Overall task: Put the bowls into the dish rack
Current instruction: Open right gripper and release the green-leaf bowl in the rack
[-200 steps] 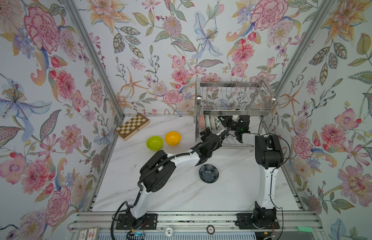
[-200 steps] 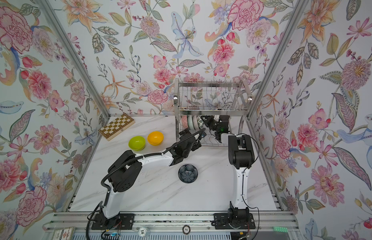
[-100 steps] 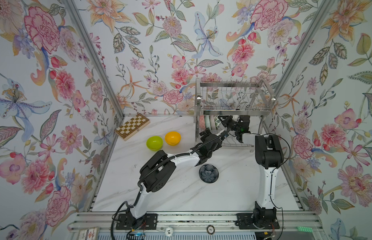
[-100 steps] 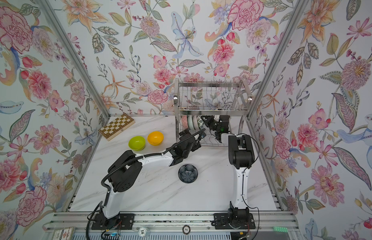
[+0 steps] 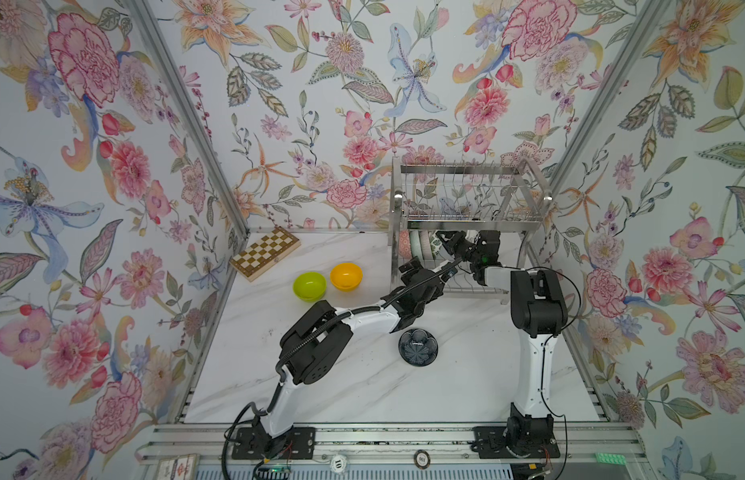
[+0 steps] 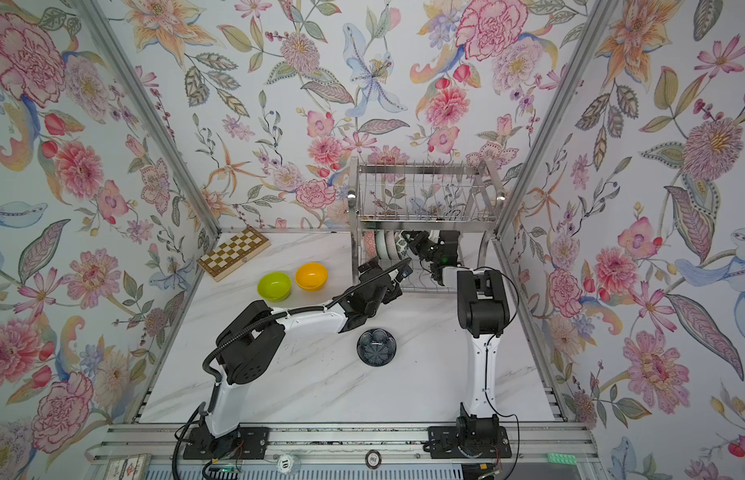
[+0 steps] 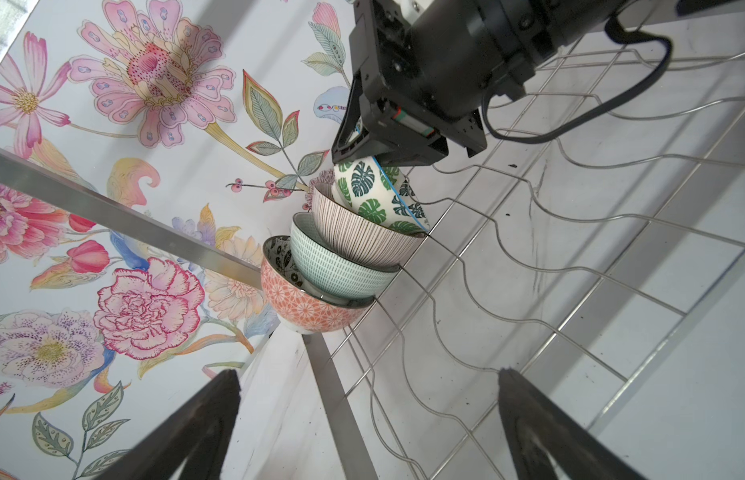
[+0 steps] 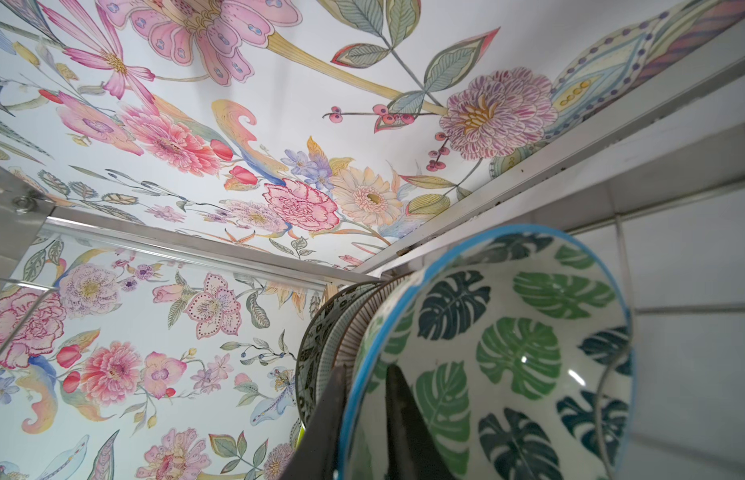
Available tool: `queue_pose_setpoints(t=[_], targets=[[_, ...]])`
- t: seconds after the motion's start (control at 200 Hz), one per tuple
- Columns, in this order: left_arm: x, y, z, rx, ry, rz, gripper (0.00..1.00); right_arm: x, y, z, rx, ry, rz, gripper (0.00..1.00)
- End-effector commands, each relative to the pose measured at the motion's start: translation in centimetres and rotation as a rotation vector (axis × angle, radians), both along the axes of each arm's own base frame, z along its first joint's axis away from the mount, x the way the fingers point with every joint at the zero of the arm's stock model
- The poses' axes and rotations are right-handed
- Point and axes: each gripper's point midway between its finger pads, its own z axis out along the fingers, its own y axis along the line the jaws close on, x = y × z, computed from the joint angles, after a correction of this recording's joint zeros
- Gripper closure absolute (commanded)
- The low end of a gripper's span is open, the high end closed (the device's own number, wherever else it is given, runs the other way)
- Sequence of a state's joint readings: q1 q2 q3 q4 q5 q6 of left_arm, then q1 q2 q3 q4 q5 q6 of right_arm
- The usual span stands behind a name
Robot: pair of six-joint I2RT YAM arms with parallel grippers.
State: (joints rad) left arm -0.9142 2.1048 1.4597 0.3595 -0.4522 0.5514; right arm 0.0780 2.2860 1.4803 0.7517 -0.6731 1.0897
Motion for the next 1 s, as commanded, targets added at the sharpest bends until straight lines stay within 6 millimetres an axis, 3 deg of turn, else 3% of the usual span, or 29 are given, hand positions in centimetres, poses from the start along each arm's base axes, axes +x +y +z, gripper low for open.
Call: queue_pose_setpoints(t=[0.0, 0.996], targets=[[0.1, 0.6, 1.0, -0.033, -0.007, 0.022, 0.01, 0.7, 0.0, -0.1, 0.009, -0.002, -0.005, 0.78], [-0.2, 1.0, 1.0, -0.039, -0.002, 0.031, 0.01, 0.8, 0.3, 1.0, 0.009, -0.006, 0.005, 0.80]])
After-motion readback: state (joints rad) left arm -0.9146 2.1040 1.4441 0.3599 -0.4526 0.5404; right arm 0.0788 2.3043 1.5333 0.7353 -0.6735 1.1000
